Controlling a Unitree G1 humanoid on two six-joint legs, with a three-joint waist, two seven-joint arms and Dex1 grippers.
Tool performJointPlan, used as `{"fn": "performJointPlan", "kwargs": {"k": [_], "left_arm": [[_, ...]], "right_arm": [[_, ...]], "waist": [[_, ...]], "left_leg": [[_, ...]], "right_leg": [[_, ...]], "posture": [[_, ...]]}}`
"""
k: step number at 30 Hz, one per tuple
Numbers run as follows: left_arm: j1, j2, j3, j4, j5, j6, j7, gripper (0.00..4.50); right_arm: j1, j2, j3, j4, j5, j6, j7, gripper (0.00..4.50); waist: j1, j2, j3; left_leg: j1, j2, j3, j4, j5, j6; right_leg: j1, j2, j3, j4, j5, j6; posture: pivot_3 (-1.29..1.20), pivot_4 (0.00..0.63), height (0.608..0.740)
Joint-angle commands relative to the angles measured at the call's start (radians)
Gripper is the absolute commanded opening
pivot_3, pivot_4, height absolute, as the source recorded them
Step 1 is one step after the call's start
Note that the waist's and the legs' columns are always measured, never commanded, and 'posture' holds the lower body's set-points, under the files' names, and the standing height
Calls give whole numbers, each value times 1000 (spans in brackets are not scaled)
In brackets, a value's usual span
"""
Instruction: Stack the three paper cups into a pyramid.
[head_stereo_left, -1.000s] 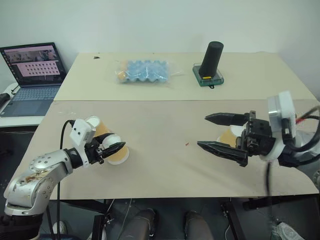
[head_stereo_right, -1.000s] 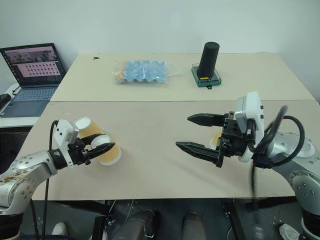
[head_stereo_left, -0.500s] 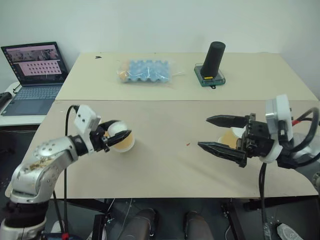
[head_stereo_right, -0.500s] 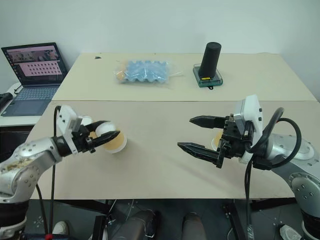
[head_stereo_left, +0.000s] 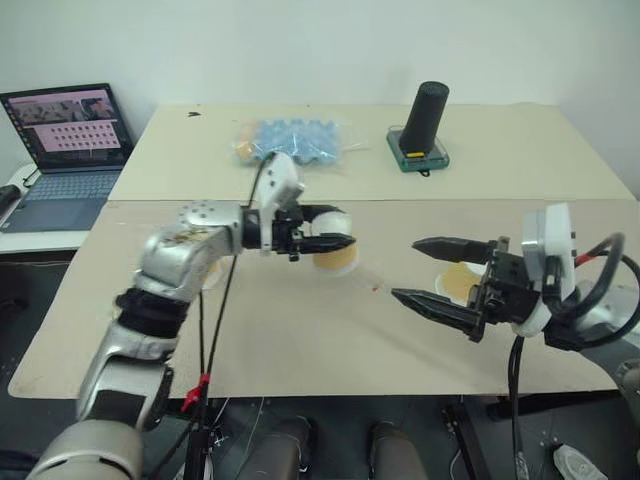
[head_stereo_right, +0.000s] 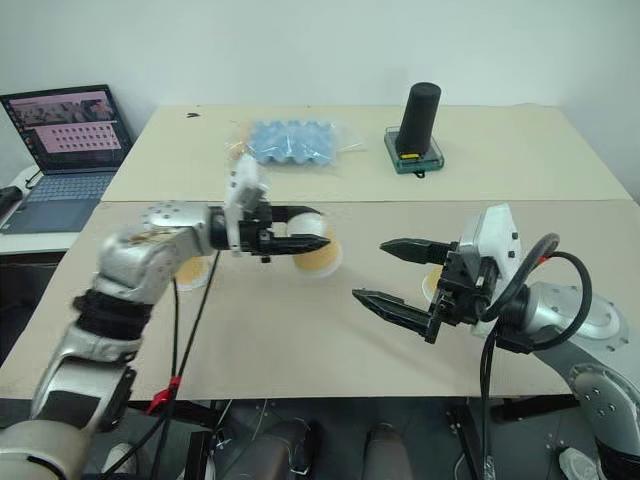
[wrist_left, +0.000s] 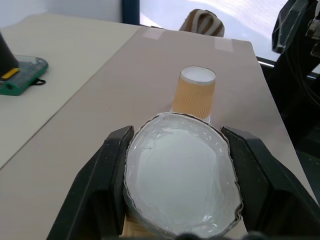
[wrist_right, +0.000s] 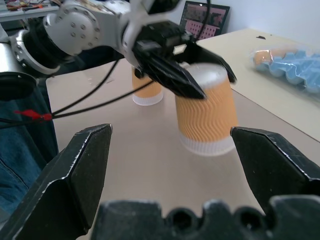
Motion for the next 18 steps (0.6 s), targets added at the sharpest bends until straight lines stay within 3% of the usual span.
{"fn": "performJointPlan", "kwargs": {"k": [1, 10, 18], "left_arm": [[-101, -96, -43, 186, 84, -134, -81, 2572], [-234, -296, -49, 466, 181, -271, -173, 2572], [-229, -323, -55, 529, 252, -317, -228, 2572]], "right_arm": [[23, 12, -41, -70, -2, -29, -45, 4500], [94, 22, -90, -137, 8, -34, -120, 4500], [125, 21, -114, -161, 20, -41, -153, 4500]], "waist": [[3, -1, 0], [1, -2, 1], [-5, -2, 1]], "left_leg": [[0, 0, 0, 0, 0, 0], [-1, 0, 0, 1, 1, 2], [-1, 0, 0, 1, 4, 7]], "right_leg": [[0, 0, 0, 0, 0, 0], [0, 0, 0, 0, 0, 1], [0, 0, -1, 0, 0, 1]], "posture": [[0, 150, 727], [0, 150, 727], [0, 150, 727]]}}
